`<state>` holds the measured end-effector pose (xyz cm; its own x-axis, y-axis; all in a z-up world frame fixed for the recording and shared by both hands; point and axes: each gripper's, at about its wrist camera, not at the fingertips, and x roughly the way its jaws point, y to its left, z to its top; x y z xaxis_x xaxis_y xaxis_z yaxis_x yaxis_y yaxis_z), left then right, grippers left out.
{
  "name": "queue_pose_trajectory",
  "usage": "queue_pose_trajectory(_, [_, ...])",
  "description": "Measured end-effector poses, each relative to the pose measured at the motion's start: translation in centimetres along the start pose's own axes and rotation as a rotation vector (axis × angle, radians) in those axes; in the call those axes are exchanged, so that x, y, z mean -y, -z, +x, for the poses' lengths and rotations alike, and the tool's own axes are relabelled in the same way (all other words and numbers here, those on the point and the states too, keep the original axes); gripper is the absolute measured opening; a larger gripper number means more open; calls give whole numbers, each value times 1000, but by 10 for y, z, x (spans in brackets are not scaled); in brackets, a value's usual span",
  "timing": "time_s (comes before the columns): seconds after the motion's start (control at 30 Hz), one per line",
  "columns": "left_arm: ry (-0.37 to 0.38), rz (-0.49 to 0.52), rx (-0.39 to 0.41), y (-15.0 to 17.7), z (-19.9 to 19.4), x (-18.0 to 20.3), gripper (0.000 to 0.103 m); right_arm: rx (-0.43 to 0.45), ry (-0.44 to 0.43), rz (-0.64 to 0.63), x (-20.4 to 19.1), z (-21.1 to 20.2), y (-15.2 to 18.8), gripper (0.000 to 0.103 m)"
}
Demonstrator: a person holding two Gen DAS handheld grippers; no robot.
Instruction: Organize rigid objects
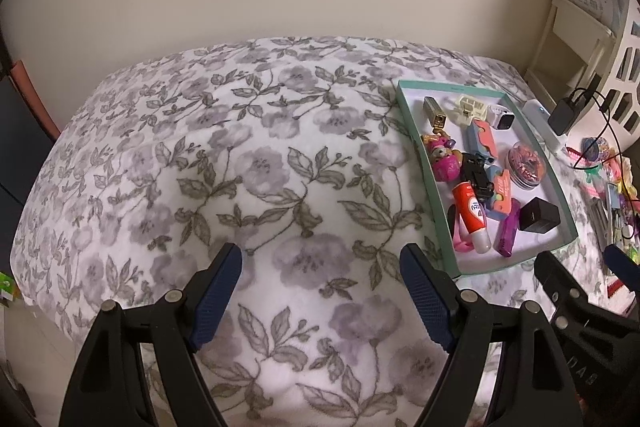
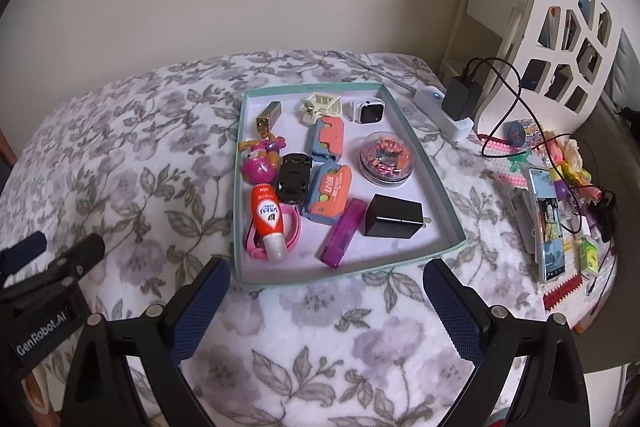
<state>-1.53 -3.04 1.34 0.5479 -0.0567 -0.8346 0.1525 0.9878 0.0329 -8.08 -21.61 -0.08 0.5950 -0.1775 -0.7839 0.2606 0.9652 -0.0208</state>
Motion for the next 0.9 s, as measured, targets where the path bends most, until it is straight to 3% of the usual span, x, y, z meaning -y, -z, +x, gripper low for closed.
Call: queue_pose_trajectory(0.9, [-1,15,-6,2,-3,2,82,34,13,65,12,-10,9,99])
